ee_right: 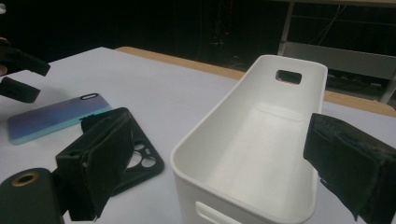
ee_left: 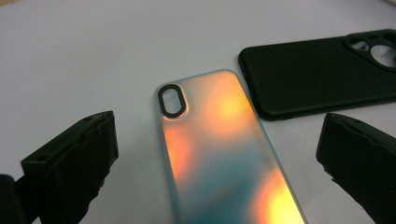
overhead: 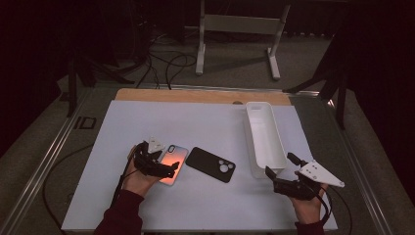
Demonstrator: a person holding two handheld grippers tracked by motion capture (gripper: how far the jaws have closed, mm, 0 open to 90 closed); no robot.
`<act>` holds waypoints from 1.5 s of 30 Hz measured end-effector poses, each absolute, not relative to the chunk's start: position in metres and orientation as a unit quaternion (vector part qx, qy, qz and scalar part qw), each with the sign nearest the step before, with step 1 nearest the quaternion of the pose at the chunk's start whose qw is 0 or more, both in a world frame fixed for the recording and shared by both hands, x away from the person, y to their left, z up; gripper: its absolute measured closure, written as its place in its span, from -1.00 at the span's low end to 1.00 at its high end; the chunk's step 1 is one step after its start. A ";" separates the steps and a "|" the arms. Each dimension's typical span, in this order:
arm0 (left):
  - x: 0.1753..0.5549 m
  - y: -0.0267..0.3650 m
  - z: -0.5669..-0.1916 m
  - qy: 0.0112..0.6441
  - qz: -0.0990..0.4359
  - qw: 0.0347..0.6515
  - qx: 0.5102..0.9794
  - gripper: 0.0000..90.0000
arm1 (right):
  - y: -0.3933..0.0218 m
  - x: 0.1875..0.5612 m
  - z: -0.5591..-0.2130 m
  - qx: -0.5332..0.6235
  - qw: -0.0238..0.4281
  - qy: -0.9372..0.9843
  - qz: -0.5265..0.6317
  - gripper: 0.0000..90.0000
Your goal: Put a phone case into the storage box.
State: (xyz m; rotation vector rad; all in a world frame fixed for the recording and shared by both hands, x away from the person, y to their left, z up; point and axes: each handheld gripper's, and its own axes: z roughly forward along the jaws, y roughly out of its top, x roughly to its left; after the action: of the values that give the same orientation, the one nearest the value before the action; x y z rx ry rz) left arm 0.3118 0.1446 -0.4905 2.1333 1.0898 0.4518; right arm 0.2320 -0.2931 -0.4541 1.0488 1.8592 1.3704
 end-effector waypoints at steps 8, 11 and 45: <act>0.313 0.136 -0.497 0.426 0.169 0.329 0.826 -1.00 | -0.293 0.232 -0.454 0.395 0.299 0.699 0.515 -0.82; 0.314 0.132 -0.503 0.429 0.163 0.318 0.829 -1.00 | -0.293 0.232 -0.454 0.396 0.299 0.699 0.515 -0.82; 0.314 0.131 -0.530 0.457 0.145 0.268 0.836 -1.00 | -0.295 0.231 -0.453 0.397 0.308 0.697 0.512 -0.82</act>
State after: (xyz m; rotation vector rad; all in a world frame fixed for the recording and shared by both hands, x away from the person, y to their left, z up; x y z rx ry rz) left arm 0.3144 0.1309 -0.5304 2.2550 1.2332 0.3909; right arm 0.2309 -0.2946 -0.4527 1.0487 1.8429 1.3533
